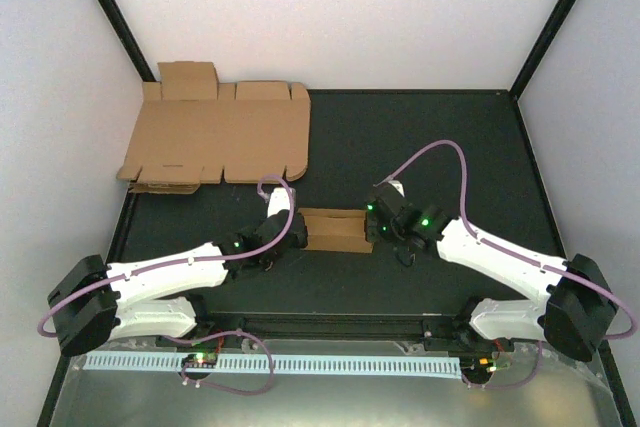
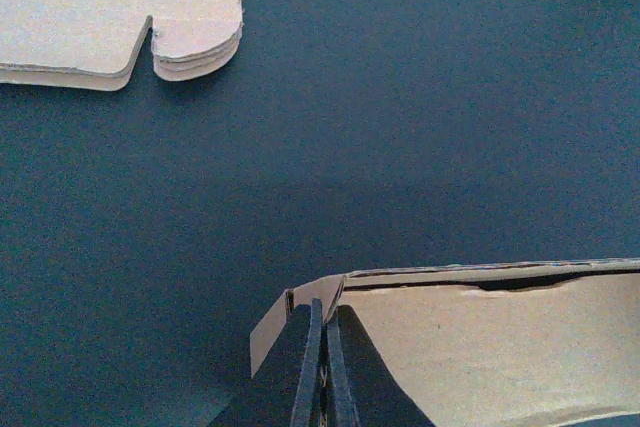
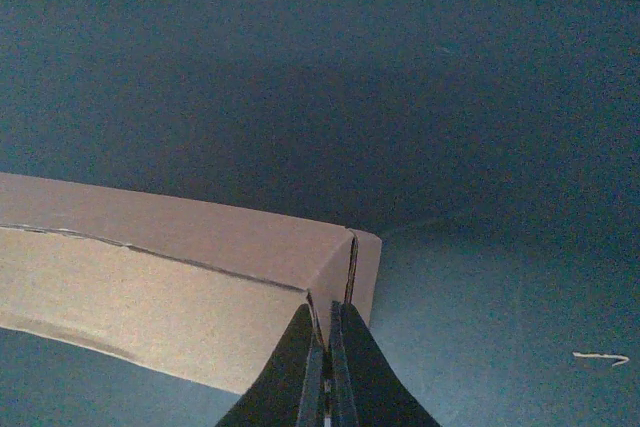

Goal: Fold the paper box

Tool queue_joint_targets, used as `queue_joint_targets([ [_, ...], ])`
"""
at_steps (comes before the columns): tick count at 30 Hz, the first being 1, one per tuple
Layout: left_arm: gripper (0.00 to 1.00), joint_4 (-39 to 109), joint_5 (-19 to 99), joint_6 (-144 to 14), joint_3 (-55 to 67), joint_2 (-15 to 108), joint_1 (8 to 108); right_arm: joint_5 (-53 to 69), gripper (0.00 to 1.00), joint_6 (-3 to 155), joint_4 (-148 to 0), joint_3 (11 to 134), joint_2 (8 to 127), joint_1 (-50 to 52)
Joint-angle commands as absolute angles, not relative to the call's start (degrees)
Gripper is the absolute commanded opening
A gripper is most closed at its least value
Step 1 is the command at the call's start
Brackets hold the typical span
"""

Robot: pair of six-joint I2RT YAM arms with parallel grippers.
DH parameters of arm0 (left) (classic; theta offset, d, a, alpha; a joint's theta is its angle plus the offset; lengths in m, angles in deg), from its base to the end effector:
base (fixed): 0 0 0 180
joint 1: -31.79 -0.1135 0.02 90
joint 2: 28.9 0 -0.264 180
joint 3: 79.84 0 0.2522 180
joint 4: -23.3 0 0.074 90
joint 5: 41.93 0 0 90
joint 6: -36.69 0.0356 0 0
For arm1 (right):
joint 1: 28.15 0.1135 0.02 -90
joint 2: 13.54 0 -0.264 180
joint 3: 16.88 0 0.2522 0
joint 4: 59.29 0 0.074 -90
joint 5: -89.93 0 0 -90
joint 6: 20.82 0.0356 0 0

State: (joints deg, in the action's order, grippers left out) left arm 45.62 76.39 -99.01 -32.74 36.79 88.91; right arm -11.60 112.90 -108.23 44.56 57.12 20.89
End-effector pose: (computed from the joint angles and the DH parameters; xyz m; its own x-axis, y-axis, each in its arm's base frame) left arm 0.1390 -0.1840 0.2047 -0.6381 -0.1734 -0.7502 0.1260 0.9377 -0.3239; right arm 0.1620 0.1758 0.2297 -0.8661 0.0353 -0.4986 -0.0999 0.9651 0.2419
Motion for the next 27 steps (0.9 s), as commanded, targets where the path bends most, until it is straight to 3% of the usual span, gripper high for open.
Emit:
queue_joint_targets([
  [1,0.01,52.5,73.1,-99.7,-33.0,37.9,89.9,-10.2,0.02,114.7,-108.9,41.5,58.2,22.2],
  [27,0.02,44.0,74.5,-97.7,-39.4,36.0,90.1,-18.3,0.02,113.6,-100.4,36.2,55.0,24.0],
])
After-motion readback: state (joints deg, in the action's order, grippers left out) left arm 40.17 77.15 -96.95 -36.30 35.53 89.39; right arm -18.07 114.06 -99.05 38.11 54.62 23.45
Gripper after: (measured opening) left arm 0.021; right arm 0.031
